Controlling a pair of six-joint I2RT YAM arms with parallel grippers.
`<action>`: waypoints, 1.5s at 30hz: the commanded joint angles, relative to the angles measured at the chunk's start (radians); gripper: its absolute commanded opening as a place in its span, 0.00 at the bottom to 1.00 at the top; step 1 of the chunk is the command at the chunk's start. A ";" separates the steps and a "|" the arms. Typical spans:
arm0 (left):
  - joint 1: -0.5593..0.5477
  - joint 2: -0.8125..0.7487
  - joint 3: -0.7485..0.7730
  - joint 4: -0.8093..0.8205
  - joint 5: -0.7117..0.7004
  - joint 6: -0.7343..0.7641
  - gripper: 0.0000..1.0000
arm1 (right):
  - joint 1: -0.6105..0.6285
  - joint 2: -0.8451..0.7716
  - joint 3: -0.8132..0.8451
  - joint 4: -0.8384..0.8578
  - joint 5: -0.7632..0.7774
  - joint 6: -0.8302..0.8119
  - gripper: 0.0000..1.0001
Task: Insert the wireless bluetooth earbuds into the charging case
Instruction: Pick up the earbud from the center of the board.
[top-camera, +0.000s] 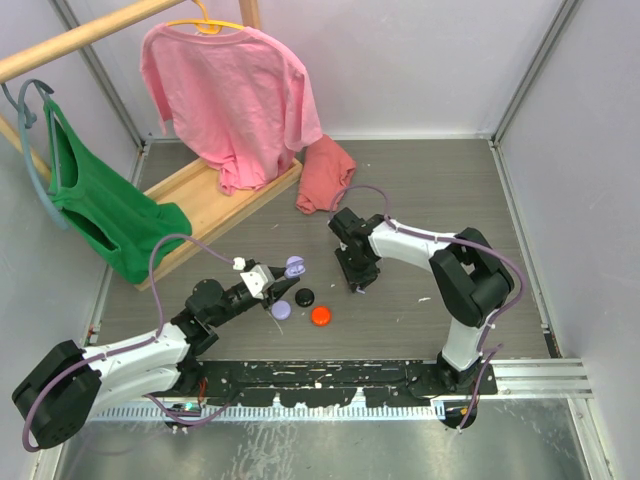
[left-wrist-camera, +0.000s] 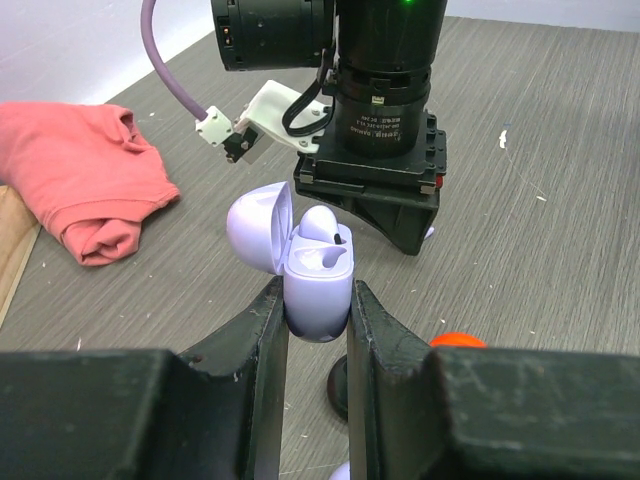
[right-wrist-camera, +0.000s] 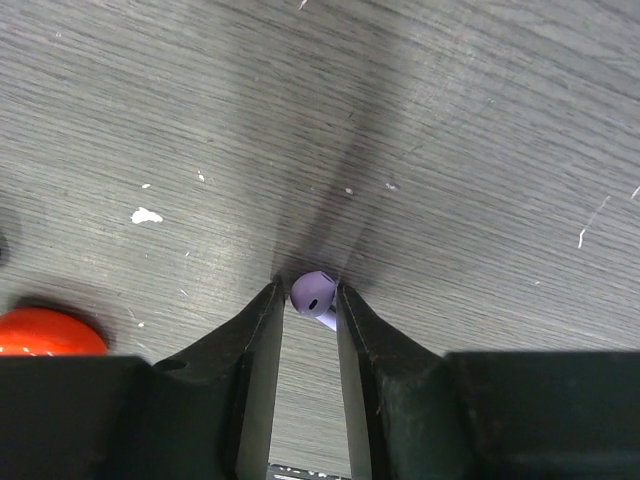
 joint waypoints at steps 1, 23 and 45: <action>-0.003 -0.008 0.035 0.045 0.011 0.000 0.01 | -0.019 0.014 -0.029 0.085 -0.007 -0.021 0.35; -0.003 0.001 0.038 0.045 0.020 -0.001 0.01 | -0.031 -0.004 -0.028 0.103 -0.006 -0.027 0.27; -0.003 -0.030 0.036 0.088 -0.019 0.014 0.01 | -0.018 -0.448 -0.107 0.341 -0.052 0.099 0.11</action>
